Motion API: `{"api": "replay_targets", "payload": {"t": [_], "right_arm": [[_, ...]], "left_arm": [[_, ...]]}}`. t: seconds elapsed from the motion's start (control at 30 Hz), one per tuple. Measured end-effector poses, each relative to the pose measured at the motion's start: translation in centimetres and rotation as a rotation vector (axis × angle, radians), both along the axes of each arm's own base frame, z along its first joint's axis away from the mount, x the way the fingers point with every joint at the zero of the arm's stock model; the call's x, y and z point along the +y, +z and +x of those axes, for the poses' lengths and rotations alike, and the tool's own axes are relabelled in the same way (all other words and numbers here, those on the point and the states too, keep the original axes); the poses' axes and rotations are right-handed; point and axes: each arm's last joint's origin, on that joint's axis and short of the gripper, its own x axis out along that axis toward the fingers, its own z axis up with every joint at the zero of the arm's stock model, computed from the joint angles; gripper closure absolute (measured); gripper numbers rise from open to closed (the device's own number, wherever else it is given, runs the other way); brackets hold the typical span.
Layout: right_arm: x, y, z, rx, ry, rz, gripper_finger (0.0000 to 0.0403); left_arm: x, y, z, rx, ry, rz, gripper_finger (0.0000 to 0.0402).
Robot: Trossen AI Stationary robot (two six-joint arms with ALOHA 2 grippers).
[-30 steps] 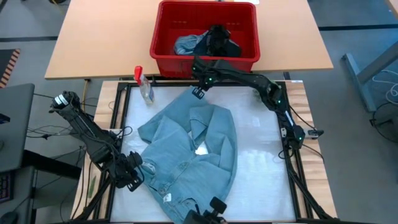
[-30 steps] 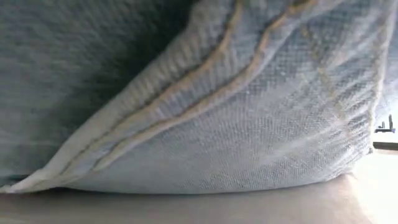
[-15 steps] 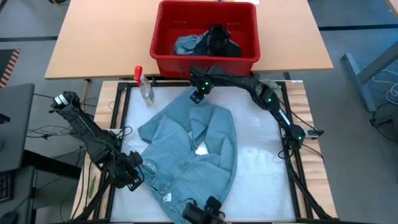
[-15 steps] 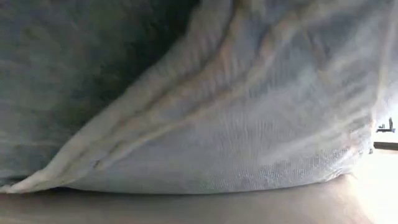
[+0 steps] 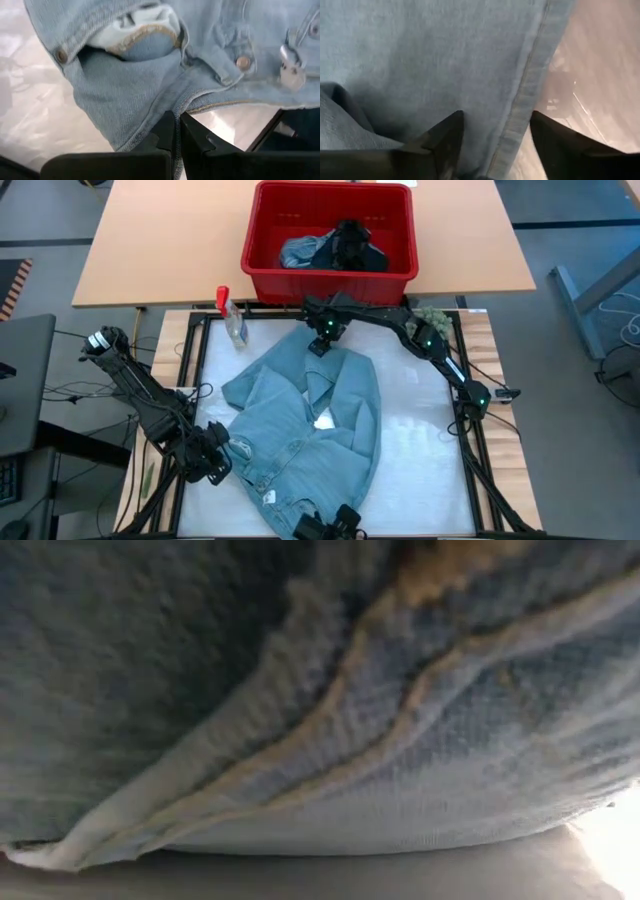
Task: Fold Laundry from Bin
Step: Fold the blue pants from the red laundry bin
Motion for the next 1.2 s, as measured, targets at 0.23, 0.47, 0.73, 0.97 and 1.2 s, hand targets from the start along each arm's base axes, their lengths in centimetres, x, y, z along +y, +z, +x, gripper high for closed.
{"api": "replay_targets", "payload": {"t": [0.23,0.47,0.73,0.97,1.2], "right_arm": [[0.7,-0.1,0.0,0.04,0.049,-0.002,0.0332],[0.3,2.3,-1.2,0.055,0.084,-0.029,0.0359],[0.0,9.2,-3.6,-0.045,0.079,-0.12,0.0376],[-3.4,11.2,-8.5,0.082,-0.048,-0.164,0.0376],[-5.2,10.1,-10.2,-0.08,-0.161,-0.073,0.0368]], "left_arm": [[0.1,0.1,0.2,-0.053,0.052,0.037,0.0401],[0.2,0.1,0.2,-0.064,0.026,0.057,0.0401],[0.3,0.0,0.0,-0.052,0.008,0.083,0.0401],[0.3,0.0,0.0,-0.051,0.007,0.083,0.0401],[0.2,-0.1,0.0,-0.02,-0.003,0.054,0.0401]]}}
